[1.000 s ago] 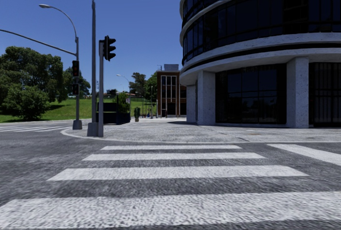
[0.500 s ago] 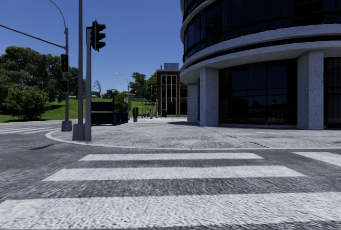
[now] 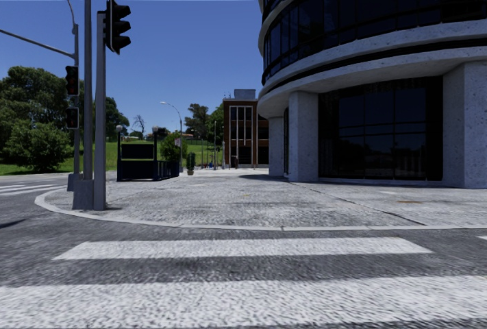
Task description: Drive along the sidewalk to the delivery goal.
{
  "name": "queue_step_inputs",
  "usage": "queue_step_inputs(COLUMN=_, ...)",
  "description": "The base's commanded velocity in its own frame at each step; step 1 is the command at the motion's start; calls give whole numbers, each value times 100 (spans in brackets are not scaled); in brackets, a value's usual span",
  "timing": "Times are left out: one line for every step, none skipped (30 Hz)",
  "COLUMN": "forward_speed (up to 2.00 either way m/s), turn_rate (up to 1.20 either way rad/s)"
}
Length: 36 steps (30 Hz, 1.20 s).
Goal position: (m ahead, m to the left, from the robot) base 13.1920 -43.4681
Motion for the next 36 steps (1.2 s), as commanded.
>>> queue_step_inputs(forward_speed=200, turn_rate=-9)
queue_step_inputs(forward_speed=200, turn_rate=-21)
queue_step_inputs(forward_speed=200, turn_rate=-27)
queue_step_inputs(forward_speed=200, turn_rate=-27)
queue_step_inputs(forward_speed=200, turn_rate=-28)
queue_step_inputs(forward_speed=200, turn_rate=-28)
queue_step_inputs(forward_speed=200, turn_rate=-28)
queue_step_inputs(forward_speed=200, turn_rate=-28)
queue_step_inputs(forward_speed=200, turn_rate=-28)
queue_step_inputs(forward_speed=200, turn_rate=-28)
queue_step_inputs(forward_speed=200, turn_rate=-28)
queue_step_inputs(forward_speed=200, turn_rate=-28)
queue_step_inputs(forward_speed=200, turn_rate=-28)
queue_step_inputs(forward_speed=200, turn_rate=-28)
queue_step_inputs(forward_speed=200, turn_rate=-29)
queue_step_inputs(forward_speed=200, turn_rate=-29)
queue_step_inputs(forward_speed=200, turn_rate=-29)
queue_step_inputs(forward_speed=200, turn_rate=-29)
queue_step_inputs(forward_speed=200, turn_rate=-29)
queue_step_inputs(forward_speed=200, turn_rate=-29)
queue_step_inputs(forward_speed=200, turn_rate=-29)
queue_step_inputs(forward_speed=200, turn_rate=-31)
queue_step_inputs(forward_speed=200, turn_rate=-31)
queue_step_inputs(forward_speed=200, turn_rate=-34)
queue_step_inputs(forward_speed=200, turn_rate=-37)
queue_step_inputs(forward_speed=200, turn_rate=-37)
queue_step_inputs(forward_speed=200, turn_rate=-37)
queue_step_inputs(forward_speed=200, turn_rate=-38)
queue_step_inputs(forward_speed=200, turn_rate=-39)
queue_step_inputs(forward_speed=200, turn_rate=-40)
queue_step_inputs(forward_speed=200, turn_rate=-40)
queue_step_inputs(forward_speed=200, turn_rate=-41)
queue_step_inputs(forward_speed=200, turn_rate=-42)
queue_step_inputs(forward_speed=200, turn_rate=-43)
queue_step_inputs(forward_speed=200, turn_rate=-43)
queue_step_inputs(forward_speed=189, turn_rate=-43)
